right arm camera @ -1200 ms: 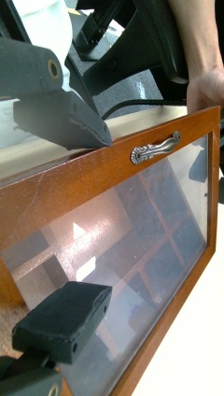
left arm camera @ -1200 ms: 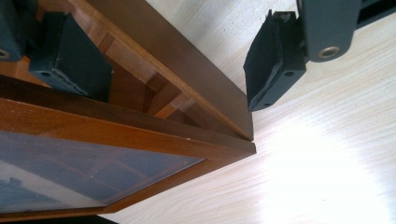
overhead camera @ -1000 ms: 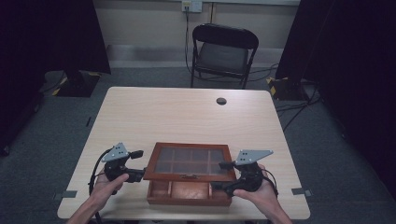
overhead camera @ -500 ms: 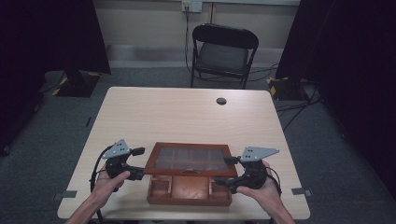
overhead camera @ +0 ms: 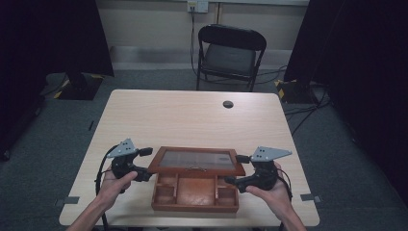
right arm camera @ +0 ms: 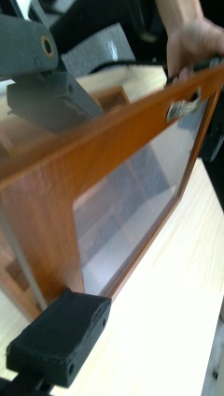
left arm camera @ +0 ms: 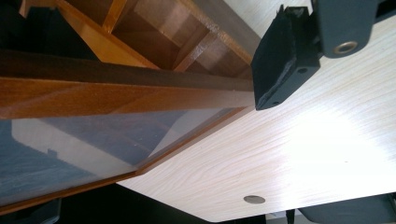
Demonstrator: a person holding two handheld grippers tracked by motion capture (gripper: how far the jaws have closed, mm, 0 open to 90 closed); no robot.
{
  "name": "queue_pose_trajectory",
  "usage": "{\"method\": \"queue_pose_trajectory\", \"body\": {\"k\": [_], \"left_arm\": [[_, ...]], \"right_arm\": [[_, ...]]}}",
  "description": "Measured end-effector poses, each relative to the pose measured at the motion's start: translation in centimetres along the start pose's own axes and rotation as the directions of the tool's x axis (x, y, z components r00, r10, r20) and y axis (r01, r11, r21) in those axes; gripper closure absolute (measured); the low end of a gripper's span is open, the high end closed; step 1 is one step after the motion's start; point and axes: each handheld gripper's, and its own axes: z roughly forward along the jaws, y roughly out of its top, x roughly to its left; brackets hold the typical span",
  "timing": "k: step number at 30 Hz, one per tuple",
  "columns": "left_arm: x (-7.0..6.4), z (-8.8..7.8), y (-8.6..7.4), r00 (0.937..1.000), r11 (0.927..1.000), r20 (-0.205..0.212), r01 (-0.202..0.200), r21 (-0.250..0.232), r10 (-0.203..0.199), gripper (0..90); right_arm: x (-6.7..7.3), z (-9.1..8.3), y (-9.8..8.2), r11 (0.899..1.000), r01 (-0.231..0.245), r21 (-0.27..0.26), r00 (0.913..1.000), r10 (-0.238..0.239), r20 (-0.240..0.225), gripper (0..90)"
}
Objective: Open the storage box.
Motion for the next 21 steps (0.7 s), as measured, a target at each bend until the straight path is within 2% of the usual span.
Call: {"method": "queue_pose_trajectory", "body": {"k": [3,4,7,11,14,15,16,19,21], "left_arm": [[0.0,0.0,0.0,1.0,1.0,-0.005,0.001,0.004,-0.001,16.3],[0.1,0.1,0.1,0.9999,0.9997,-0.016,-0.002,0.023,0.002,16.4],[0.2,0.2,0.5,0.9997,0.9992,-0.019,-0.013,0.038,0.014,15.6],[0.3,0.4,0.8,0.9997,0.999,-0.012,-0.022,0.039,0.022,17.1],[0.5,0.6,1.0,1.0,0.9992,0.0,-0.005,0.038,0.005,18.6],[0.5,0.6,1.0,1.0,0.9995,-0.001,0.001,0.032,-0.001,19.6],[0.5,0.7,1.0,1.0,0.9996,0.001,0.005,0.028,-0.006,20.2],[0.5,1.0,1.4,1.0,0.9987,0.004,-0.009,0.051,0.009,21.2],[0.5,1.2,1.5,0.9999,0.9989,0.008,-0.007,0.046,0.007,22.4]], "right_arm": [[-0.2,0.1,0.0,1.0,-0.001,0.002,1.0,0.001,-0.001,13.8],[-0.4,0.2,0.0,1.0,0.0,0.004,1.0,0.0,-0.006,13.2],[-0.5,0.3,0.1,1.0,0.005,0.008,1.0,-0.005,0.002,14.2],[-1.0,0.2,-0.1,1.0,-0.012,0.005,0.9996,0.012,0.027,14.5],[-1.7,0.2,-0.4,0.999,-0.032,0.003,0.9989,0.032,0.035,13.7],[-1.9,0.2,-0.4,0.999,-0.039,0.002,0.9988,0.039,0.03,16.7],[-2.1,0.3,-0.4,0.999,-0.039,0.007,0.9982,0.039,0.046,17.2],[-2.6,0.6,-0.3,0.999,-0.048,0.016,0.9981,0.048,0.039,18.1],[-2.6,0.8,-0.2,0.999,-0.047,0.017,0.9978,0.046,0.047,18.2]]}}
